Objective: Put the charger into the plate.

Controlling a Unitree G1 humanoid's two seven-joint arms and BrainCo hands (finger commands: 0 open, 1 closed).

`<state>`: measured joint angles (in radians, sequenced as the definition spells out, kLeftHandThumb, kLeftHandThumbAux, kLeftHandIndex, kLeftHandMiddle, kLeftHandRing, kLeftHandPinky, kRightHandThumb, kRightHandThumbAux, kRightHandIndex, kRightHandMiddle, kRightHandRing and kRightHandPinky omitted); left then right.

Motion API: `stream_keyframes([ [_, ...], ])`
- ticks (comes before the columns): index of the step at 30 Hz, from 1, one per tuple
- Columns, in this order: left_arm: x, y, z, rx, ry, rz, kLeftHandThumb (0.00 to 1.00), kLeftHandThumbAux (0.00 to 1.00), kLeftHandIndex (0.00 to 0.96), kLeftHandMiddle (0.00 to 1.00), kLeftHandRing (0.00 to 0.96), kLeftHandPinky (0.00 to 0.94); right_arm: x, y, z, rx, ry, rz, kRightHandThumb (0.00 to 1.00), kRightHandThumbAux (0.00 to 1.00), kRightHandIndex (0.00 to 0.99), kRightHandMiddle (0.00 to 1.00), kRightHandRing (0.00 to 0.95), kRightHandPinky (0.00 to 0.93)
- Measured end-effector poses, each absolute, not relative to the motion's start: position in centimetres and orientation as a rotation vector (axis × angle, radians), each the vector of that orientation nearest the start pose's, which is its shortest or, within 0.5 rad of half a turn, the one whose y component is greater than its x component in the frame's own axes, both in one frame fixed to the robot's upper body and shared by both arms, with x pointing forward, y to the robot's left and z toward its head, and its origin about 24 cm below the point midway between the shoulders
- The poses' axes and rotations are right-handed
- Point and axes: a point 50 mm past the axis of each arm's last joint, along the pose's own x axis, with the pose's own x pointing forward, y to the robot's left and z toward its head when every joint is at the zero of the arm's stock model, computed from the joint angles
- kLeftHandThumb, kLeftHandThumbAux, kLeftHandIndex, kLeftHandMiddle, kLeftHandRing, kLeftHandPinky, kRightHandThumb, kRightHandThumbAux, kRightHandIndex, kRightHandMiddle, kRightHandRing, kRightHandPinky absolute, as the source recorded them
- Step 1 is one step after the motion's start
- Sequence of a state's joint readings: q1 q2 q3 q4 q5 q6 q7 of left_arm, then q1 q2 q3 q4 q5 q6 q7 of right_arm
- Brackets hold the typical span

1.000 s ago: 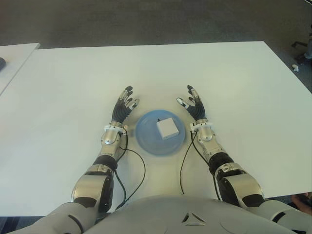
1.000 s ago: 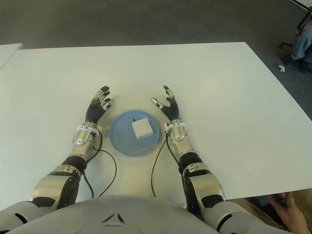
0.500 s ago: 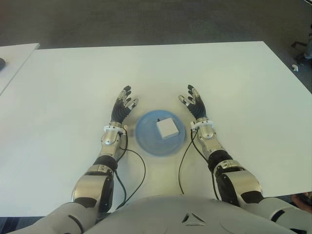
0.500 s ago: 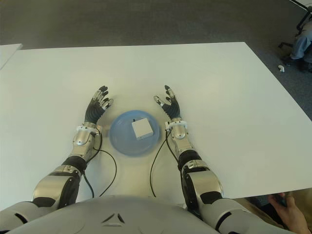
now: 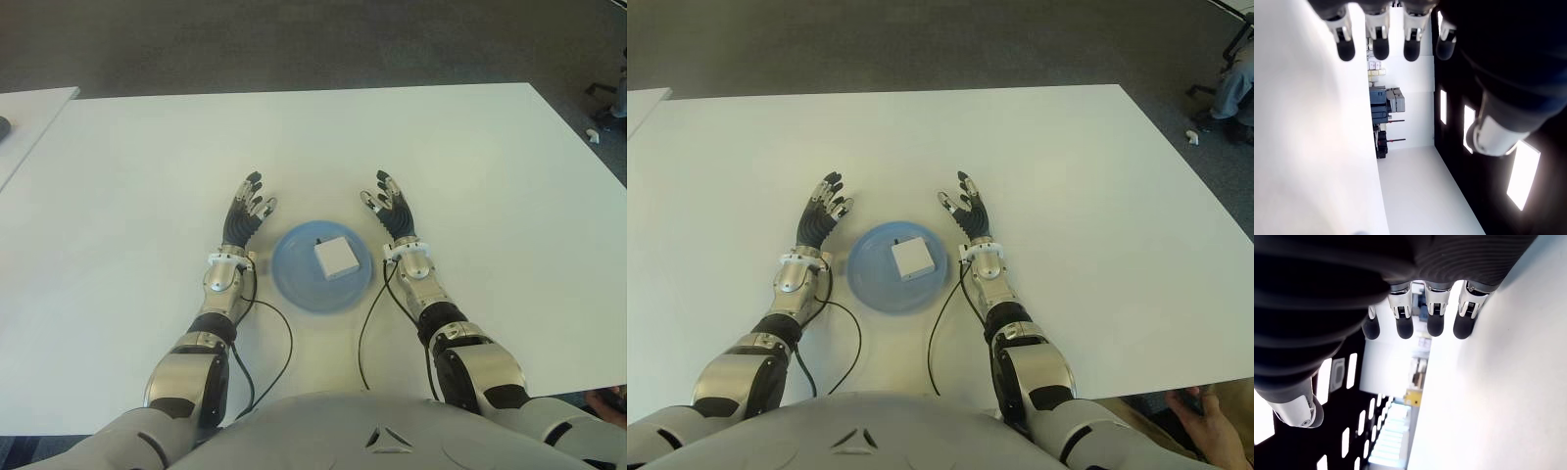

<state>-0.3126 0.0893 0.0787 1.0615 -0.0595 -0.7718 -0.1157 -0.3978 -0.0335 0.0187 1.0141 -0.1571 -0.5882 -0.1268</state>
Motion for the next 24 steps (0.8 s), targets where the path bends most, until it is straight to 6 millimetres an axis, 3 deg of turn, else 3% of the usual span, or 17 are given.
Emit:
stream_keyframes([
  [24, 26.81, 17.16, -3.34, 0.032, -0.017, -0.056, 0.063, 0.665, 0.000, 0.000, 0.000, 0.002, 29.32, -12.88, -2.19, -0.191, 0.024, 0.077, 0.004, 0.526, 0.000, 0.000, 0.000, 0.000],
])
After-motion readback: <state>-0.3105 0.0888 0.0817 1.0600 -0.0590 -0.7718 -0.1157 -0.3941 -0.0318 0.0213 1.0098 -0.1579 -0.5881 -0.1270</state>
